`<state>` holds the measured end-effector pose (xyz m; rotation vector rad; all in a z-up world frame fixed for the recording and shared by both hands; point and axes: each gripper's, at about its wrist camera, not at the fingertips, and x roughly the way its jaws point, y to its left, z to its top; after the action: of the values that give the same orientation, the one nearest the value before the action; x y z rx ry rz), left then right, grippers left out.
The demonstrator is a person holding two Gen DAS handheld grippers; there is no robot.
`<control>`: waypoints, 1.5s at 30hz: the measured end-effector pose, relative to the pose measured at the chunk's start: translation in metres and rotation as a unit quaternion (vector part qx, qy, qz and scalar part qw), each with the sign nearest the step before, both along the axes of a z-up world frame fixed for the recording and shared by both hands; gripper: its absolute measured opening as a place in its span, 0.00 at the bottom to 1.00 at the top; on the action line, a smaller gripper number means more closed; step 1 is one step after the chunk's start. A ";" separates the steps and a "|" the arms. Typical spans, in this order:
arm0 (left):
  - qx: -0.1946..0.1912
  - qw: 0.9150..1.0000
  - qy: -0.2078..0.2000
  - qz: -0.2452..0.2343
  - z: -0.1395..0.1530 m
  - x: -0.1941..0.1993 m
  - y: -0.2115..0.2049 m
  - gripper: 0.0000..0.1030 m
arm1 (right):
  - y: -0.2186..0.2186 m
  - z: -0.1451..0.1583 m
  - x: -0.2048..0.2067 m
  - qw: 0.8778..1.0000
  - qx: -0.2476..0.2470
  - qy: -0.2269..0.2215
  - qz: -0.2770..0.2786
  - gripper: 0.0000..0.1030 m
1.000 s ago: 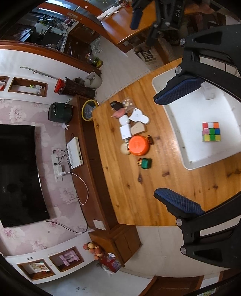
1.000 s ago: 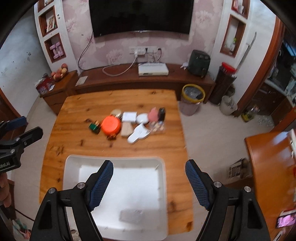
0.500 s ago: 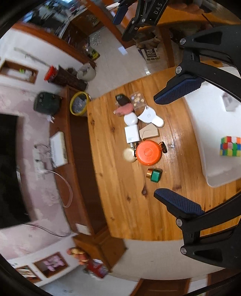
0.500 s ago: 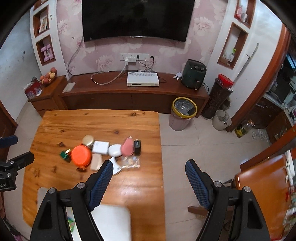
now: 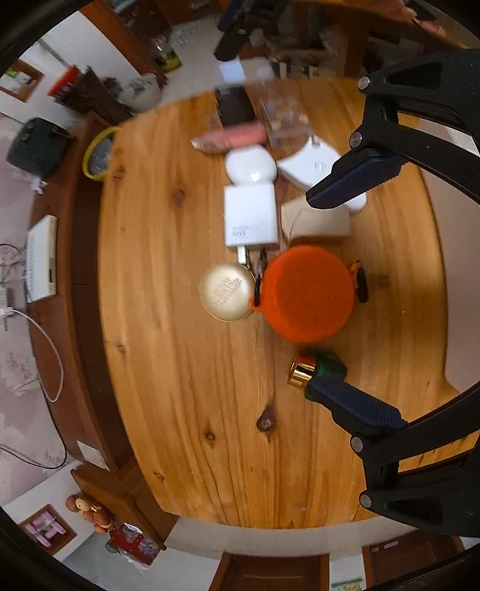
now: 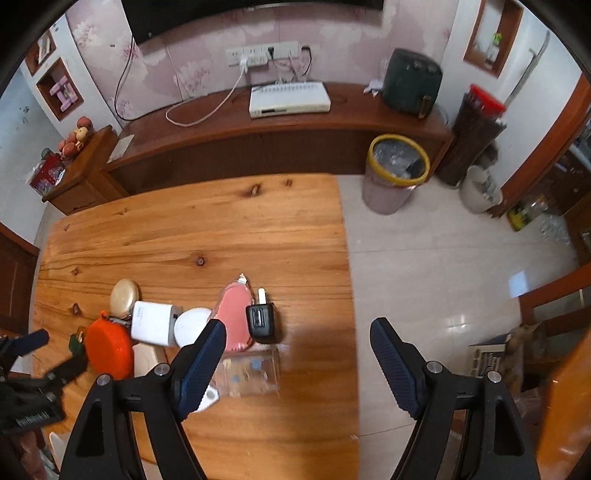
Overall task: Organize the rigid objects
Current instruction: 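Grasp the orange round case with the left tool while the right tool grasps the black charger, then carry the orange case and black charger over the white tray with both tools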
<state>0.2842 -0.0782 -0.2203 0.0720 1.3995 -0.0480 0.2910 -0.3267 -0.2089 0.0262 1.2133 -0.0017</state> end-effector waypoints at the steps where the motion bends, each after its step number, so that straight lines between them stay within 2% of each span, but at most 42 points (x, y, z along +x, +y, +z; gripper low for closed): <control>1: 0.003 1.000 0.003 -0.001 -0.005 0.001 -0.001 0.90 | 0.001 -0.007 0.003 1.000 0.000 0.007 -0.002 0.79; 3: 0.004 1.000 0.010 0.002 -0.015 0.003 -0.002 0.90 | 0.003 -0.021 0.011 1.000 0.009 0.019 -0.003 0.73; 10: -0.007 0.999 0.036 0.023 -0.037 0.006 0.005 0.90 | 0.014 -0.051 0.026 0.998 0.034 0.057 0.004 0.62; 12: -0.008 0.999 0.038 0.028 -0.040 0.006 0.004 0.90 | 0.018 -0.058 0.028 0.997 0.033 0.065 0.008 0.47; 15: -0.008 0.999 0.036 0.035 -0.046 0.005 0.007 0.90 | 0.019 -0.067 0.030 0.996 0.034 0.081 0.004 0.35; 21: -0.004 0.998 0.035 0.043 -0.057 0.003 0.011 0.90 | 0.019 -0.071 0.030 0.996 0.027 0.084 0.006 0.32; 27: 0.019 0.999 0.026 0.022 -0.066 0.002 0.006 0.88 | 0.022 -0.076 0.033 0.996 0.022 0.090 0.008 0.31; 30: 0.031 0.999 0.018 0.009 -0.068 0.004 0.000 0.85 | 0.024 -0.077 0.034 0.996 0.015 0.089 0.010 0.27; 32: 0.024 1.000 0.017 0.009 -0.068 0.004 0.000 0.81 | 0.024 -0.077 0.035 0.996 0.013 0.090 0.010 0.26; 36: 0.022 1.000 0.015 0.018 -0.067 0.003 0.002 0.81 | 0.026 -0.077 0.038 0.996 0.007 0.091 0.012 0.25; 45: 0.022 1.000 0.016 0.016 -0.063 -0.004 0.005 0.80 | 0.018 -0.063 0.033 0.995 0.044 0.088 0.011 0.25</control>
<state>0.2803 -0.0734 -0.2833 0.0845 1.4337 0.0082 0.3237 -0.3089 -0.2716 0.0910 1.3889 0.0702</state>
